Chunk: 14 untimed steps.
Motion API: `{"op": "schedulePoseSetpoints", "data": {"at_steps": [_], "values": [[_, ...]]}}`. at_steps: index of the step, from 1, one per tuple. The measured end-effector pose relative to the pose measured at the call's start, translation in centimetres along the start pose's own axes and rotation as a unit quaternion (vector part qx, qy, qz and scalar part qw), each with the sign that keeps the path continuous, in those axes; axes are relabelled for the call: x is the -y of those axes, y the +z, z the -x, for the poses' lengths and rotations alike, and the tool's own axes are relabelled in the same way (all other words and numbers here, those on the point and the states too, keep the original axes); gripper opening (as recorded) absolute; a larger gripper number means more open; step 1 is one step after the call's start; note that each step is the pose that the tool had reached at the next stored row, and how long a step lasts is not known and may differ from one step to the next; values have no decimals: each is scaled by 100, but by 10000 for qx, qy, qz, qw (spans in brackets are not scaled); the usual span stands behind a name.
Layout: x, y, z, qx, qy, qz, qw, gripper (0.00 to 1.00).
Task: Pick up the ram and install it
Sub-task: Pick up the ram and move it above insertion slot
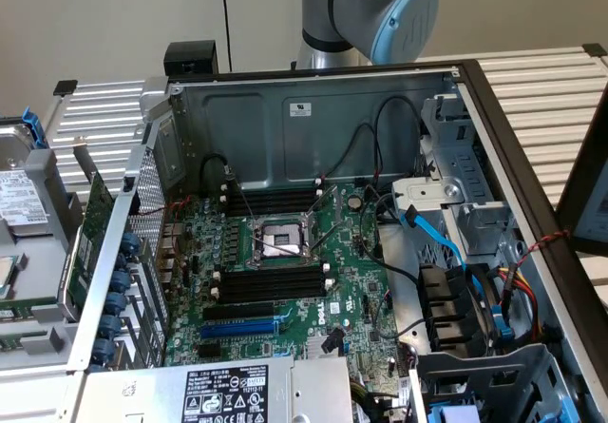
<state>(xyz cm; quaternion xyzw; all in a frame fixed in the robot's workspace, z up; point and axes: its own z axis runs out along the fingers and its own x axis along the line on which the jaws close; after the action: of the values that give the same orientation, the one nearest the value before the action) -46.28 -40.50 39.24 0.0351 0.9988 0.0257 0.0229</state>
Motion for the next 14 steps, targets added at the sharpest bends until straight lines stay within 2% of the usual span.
{"op": "schedulePoseSetpoints", "data": {"at_steps": [7, 11, 14], "values": [[0, 0, 0, -3, -48, 2, 10000, 10], [0, 1, 0, -21, -406, 18, 9992, 10], [0, 1, -1, -35, -681, 30, 9977, 10]]}}
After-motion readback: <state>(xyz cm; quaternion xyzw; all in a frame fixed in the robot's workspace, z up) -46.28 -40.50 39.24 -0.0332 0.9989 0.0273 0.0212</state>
